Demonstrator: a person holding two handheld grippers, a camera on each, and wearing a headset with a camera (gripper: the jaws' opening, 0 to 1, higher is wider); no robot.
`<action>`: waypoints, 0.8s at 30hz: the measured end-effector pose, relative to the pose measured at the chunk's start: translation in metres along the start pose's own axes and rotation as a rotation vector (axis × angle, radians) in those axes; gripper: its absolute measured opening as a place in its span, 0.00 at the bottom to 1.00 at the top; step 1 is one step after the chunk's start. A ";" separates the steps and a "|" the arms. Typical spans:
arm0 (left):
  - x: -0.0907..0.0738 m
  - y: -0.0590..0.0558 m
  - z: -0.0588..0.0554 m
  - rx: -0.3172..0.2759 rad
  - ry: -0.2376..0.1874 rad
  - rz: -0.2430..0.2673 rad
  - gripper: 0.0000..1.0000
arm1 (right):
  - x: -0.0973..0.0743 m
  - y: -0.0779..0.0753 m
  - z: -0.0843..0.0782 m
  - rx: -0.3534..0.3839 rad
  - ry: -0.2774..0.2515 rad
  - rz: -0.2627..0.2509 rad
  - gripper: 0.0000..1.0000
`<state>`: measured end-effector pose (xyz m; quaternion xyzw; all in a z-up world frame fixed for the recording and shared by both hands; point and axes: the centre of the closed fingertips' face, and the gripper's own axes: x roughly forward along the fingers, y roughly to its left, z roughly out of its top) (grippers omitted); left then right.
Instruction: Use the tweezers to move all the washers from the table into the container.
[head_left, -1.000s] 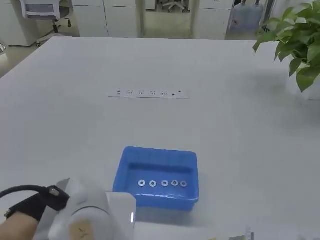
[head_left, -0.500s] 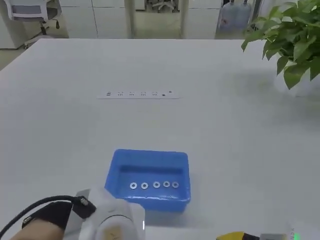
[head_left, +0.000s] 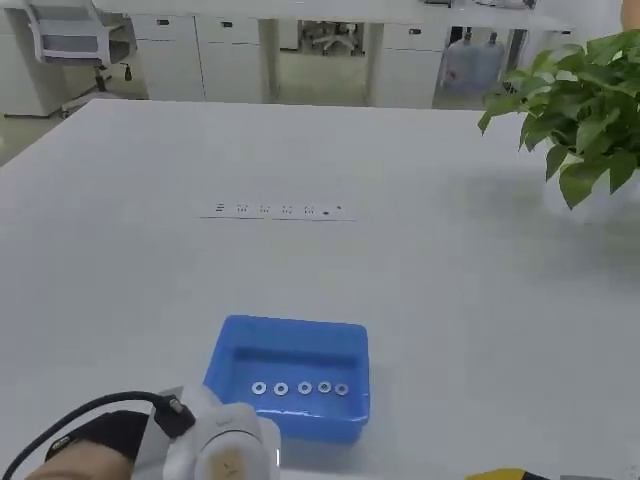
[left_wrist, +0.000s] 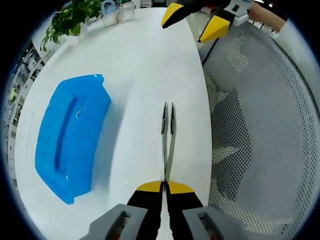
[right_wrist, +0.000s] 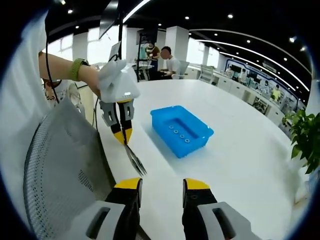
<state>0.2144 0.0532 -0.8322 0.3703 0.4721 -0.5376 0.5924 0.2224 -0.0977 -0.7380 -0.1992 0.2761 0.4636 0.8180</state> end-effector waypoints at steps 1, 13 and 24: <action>0.000 0.000 0.001 -0.018 -0.010 0.007 0.05 | -0.002 0.000 0.003 0.006 -0.016 -0.003 0.30; -0.070 0.004 0.034 -0.403 -0.476 0.214 0.41 | -0.013 -0.008 0.025 0.165 -0.200 -0.049 0.43; -0.145 0.013 0.019 -0.558 -0.787 0.497 0.59 | -0.031 -0.034 0.045 0.239 -0.307 -0.174 0.57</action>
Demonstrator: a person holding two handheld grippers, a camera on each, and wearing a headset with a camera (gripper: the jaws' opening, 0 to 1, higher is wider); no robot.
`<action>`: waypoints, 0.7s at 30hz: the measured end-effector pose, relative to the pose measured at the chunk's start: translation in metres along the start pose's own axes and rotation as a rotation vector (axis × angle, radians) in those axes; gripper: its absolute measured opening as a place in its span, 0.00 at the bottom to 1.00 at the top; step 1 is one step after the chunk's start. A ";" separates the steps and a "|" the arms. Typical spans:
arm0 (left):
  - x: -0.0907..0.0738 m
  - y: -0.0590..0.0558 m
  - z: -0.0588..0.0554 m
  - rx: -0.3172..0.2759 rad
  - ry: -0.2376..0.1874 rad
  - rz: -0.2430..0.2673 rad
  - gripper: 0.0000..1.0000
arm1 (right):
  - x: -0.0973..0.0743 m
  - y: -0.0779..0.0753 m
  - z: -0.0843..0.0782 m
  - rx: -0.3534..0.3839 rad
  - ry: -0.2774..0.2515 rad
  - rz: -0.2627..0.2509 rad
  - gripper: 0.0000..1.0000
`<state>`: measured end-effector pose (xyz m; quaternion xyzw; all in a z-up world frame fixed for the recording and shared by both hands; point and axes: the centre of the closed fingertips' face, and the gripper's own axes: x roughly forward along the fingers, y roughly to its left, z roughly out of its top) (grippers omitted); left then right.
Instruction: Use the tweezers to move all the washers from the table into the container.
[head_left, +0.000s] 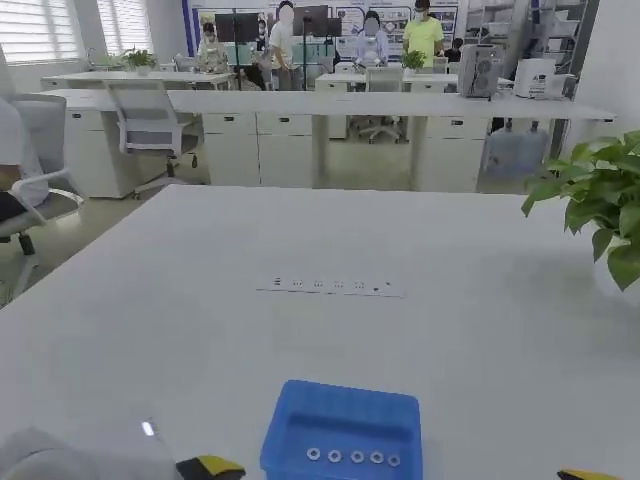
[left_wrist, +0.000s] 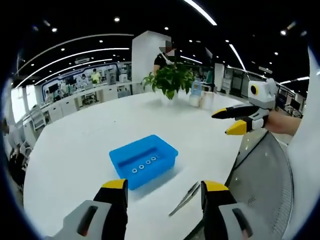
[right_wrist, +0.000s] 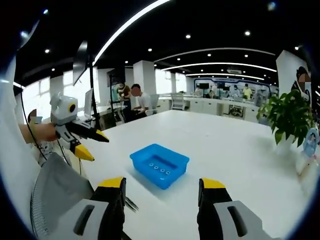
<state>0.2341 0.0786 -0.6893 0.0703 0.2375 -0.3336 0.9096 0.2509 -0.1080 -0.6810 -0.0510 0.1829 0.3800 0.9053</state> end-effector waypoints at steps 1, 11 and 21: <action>-0.003 0.004 0.003 -0.007 -0.027 0.019 0.60 | -0.002 -0.002 -0.001 -0.006 0.009 -0.009 0.58; -0.029 0.034 0.027 -0.089 -0.192 0.178 0.78 | -0.013 -0.016 0.011 0.002 -0.035 -0.080 0.75; -0.032 0.025 0.040 -0.159 -0.288 0.199 0.95 | -0.015 -0.013 0.016 -0.013 -0.063 -0.100 0.84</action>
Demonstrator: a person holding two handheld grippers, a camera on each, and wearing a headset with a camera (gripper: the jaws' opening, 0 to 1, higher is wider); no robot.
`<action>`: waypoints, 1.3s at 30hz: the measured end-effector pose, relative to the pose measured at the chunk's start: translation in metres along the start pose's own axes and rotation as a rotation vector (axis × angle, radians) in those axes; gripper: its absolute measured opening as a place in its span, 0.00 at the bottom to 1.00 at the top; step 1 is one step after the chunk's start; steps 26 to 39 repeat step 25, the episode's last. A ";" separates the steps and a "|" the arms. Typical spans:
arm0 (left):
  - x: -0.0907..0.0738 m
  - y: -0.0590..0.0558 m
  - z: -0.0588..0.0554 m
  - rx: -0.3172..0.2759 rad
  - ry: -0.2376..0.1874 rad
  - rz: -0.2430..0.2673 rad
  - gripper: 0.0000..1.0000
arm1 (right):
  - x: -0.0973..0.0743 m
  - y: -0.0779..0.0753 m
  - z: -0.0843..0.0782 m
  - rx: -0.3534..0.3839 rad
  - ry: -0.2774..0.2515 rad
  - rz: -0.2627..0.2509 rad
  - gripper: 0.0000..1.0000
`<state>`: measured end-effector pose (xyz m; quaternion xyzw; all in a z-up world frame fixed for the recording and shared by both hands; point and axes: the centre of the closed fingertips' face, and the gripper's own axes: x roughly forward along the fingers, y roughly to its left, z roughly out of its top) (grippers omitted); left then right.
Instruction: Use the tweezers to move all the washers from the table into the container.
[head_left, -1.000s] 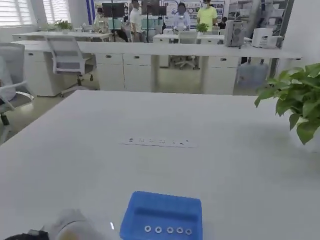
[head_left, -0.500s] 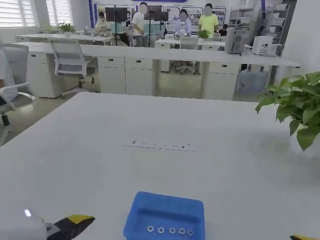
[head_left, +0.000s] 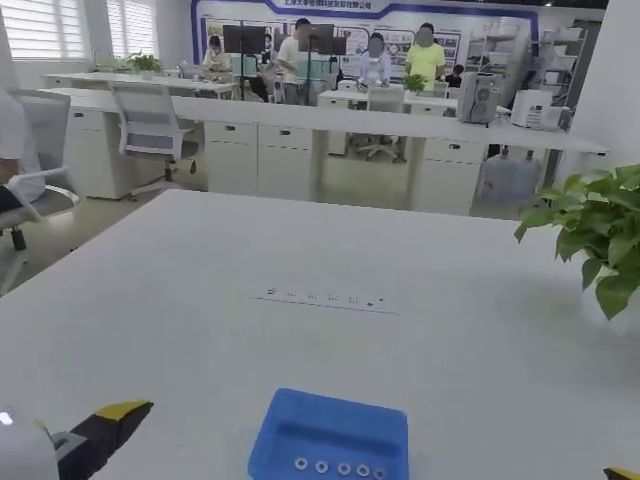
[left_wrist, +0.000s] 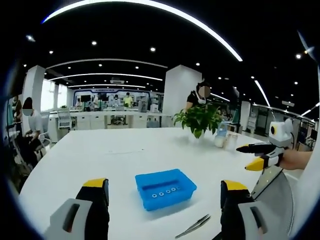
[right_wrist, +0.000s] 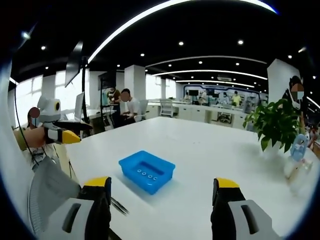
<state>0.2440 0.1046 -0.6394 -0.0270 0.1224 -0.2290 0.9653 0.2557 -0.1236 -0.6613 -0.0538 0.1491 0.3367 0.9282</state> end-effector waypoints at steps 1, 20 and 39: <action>-0.001 -0.001 0.003 -0.014 -0.018 0.004 0.96 | 0.000 0.000 0.000 0.008 -0.003 -0.003 0.87; -0.013 -0.019 0.008 -0.027 -0.051 0.038 0.99 | -0.006 0.009 -0.013 0.056 0.045 0.040 0.99; -0.012 -0.020 0.009 -0.026 -0.055 0.056 0.99 | -0.011 0.005 -0.012 0.046 0.039 0.043 0.99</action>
